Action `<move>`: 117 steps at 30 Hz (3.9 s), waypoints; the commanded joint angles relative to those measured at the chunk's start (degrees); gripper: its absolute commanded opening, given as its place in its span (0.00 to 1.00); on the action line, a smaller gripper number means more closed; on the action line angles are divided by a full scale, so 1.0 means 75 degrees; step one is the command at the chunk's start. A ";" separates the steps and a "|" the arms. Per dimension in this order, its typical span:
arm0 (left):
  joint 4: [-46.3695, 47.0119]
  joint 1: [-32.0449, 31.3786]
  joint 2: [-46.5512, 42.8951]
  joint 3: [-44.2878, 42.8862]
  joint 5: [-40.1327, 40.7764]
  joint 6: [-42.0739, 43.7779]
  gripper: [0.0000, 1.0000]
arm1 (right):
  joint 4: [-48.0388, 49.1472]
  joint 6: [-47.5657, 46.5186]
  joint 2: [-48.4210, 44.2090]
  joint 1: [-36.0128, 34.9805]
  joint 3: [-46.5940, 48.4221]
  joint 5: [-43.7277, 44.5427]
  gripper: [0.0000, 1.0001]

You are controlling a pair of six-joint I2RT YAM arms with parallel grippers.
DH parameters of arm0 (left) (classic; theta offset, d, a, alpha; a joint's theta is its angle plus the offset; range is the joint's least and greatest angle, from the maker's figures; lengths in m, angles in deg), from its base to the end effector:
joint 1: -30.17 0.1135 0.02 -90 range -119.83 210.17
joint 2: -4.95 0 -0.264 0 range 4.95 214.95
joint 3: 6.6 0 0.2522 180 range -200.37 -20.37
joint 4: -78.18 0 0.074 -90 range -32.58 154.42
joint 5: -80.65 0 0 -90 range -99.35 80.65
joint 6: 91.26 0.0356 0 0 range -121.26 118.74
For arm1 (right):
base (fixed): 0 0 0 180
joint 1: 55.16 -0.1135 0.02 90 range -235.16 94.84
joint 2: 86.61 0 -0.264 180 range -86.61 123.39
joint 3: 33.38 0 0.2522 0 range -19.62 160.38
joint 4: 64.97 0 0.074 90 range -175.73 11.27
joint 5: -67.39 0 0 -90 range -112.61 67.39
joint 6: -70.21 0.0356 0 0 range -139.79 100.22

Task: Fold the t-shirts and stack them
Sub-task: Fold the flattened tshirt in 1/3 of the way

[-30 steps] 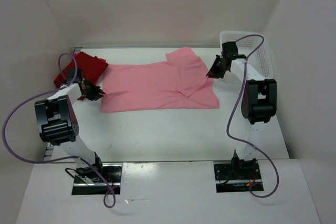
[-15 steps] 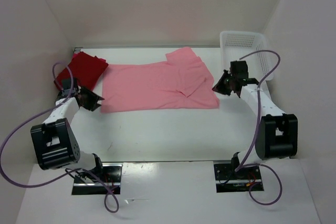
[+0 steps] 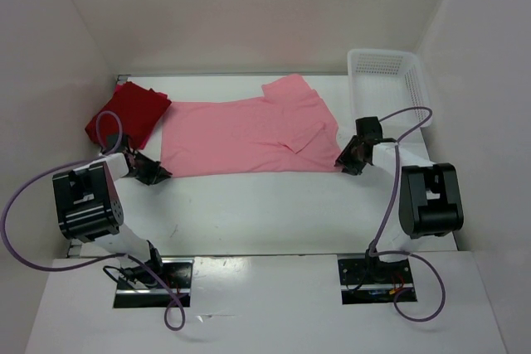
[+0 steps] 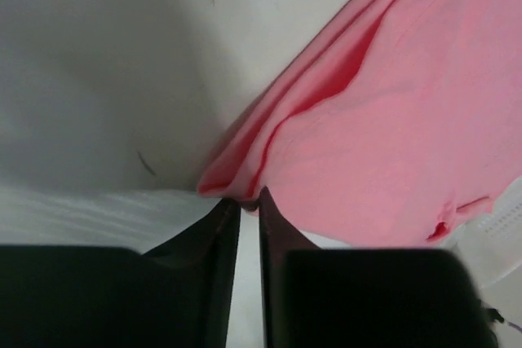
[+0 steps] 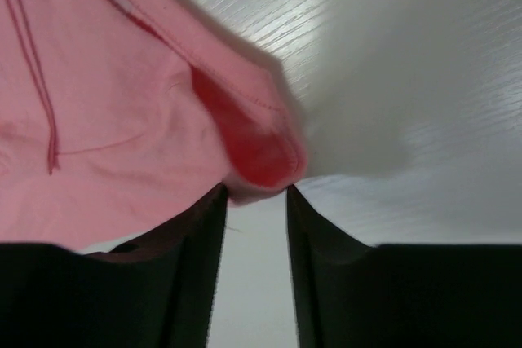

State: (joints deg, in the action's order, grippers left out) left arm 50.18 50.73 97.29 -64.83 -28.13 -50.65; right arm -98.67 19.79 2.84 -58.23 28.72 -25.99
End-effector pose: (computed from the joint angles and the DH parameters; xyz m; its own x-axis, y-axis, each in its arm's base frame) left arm 0.2755 0.0911 0.1407 -0.3933 -0.9151 -0.0885 -0.7529 0.3758 -0.5403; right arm 0.2940 0.0179 0.1658 -0.7257 0.5980 -0.3402 0.4936 0.7970 0.3482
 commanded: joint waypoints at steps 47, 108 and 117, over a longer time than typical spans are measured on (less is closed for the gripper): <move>-0.0258 -0.3431 -0.1625 -0.0528 0.0148 0.0152 0.07 | 0.0854 0.0384 0.0319 -0.1582 0.0200 -0.1190 0.35; -0.0457 -0.4617 -0.0242 -0.0494 0.1451 0.0094 0.10 | 0.0550 0.0079 0.1608 -0.2977 0.1090 -0.0593 0.00; -0.0878 -0.4370 -0.0604 0.0795 0.0702 0.0022 0.10 | 0.0480 0.0805 0.0661 -0.3421 -0.0525 -0.0757 0.00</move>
State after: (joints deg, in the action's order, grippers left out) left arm 48.06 18.05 93.42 -62.74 -20.96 -50.71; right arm -92.05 23.96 9.84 -81.73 29.59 -32.63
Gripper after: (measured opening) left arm 0.099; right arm 0.004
